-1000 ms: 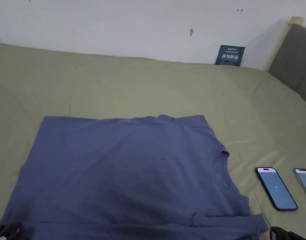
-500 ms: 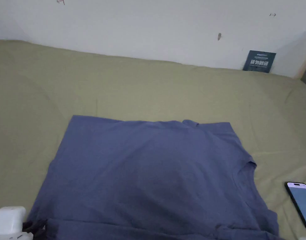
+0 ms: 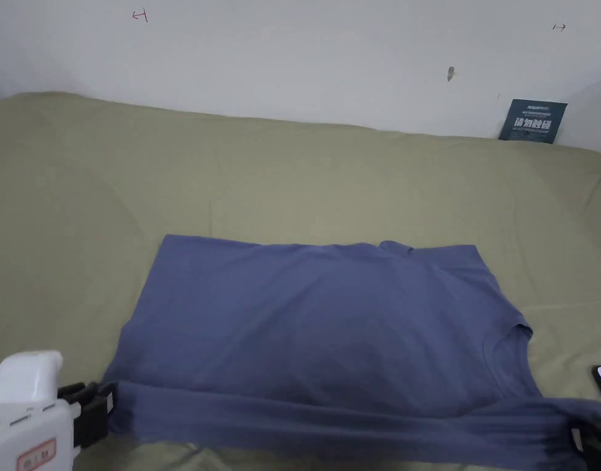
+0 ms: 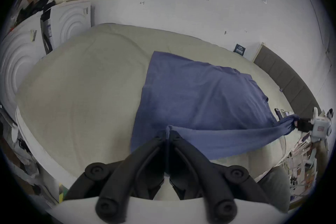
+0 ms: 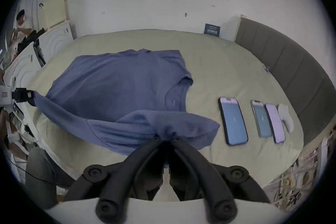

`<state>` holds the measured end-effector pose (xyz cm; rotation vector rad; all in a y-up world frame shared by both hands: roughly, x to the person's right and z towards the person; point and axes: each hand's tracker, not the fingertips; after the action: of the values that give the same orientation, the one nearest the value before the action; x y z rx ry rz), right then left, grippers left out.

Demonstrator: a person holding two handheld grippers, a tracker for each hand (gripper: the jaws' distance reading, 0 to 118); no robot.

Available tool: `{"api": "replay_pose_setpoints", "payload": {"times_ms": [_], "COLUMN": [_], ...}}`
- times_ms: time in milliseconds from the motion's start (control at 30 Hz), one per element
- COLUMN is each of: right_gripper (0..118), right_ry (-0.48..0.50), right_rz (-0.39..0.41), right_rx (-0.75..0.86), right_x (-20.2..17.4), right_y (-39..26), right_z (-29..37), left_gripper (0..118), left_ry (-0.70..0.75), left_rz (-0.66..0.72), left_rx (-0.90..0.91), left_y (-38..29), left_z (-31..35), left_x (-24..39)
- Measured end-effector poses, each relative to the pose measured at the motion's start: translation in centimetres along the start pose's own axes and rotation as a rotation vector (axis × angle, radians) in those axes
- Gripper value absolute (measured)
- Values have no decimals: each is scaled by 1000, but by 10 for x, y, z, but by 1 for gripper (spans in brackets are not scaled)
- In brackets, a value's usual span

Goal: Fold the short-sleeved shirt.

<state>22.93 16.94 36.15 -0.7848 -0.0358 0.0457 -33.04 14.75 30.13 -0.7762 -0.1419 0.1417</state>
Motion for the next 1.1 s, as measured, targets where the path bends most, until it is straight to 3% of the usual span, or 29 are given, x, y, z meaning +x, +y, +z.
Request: {"api": "replay_pose_setpoints", "payload": {"times_ms": [233, 433, 467, 500, 533, 567, 600, 633, 667, 767, 833, 867, 900, 933, 967, 1033, 1100], "right_gripper": [4, 4, 4, 8, 24, 51, 84, 89, 83, 82, 67, 54, 25, 0, 0, 0, 0], "right_ry": [-5, -22, -18, -14, -13, -29, -21, 4, 26, 53, 53, 60, 48, 25, -4, -51, 0], "right_rz": [35, -3, -12, -29, -29, -46, -55, -60, -59, -13, 19, 35, 50, 75, 96, 136, 111], "right_rx": [-78, -124, -110, -92, -79, -45, -4, 47, 138, 350, 461, 488, 508, 521, 529, 554, 553], "right_x": [7, 9, 9, 10, 10, 9, 10, 10, 9, -3, -12, -20, -26, -33, -39, -51, -52], "right_y": [48, 47, 46, 43, 42, 42, 41, 38, 36, 19, 5, -4, -12, -20, -27, -43, -56], "right_z": [-66, -108, -111, -112, -109, -103, -95, -83, -68, -18, 14, 29, 40, 50, 57, 71, 82], "left_gripper": [4, 4, 5, 19, 45, 72, 84, 83, 83, 82, 78, 73, 52, 17, 0, 0, 0], "left_ry": [6, 17, 20, 25, 39, 62, 50, 12, 0, 15, 57, 52, 62, 67, 88, 170, 66], "left_rz": [-24, 52, 47, 36, 23, 10, -1, -9, -12, -14, -4, -6, -15, -32, -63, -113, -124], "left_rx": [-71, -161, -178, -187, -192, -185, -149, -76, -15, 215, 370, 428, 457, 482, 489, 486, 446], "left_y": [58, 67, 65, 62, 59, 57, 54, 52, 50, 33, 12, 0, -9, -19, -29, -47, -60], "left_z": [-53, -104, -108, -111, -109, -102, -101, -84, -68, -6, 31, 49, 60, 69, 78, 82, 84], "left_x": [1, -5, -4, -4, -2, -1, -8, -10, -10, -8, -2, 0, 3, 7, 11, 14, 11]}}
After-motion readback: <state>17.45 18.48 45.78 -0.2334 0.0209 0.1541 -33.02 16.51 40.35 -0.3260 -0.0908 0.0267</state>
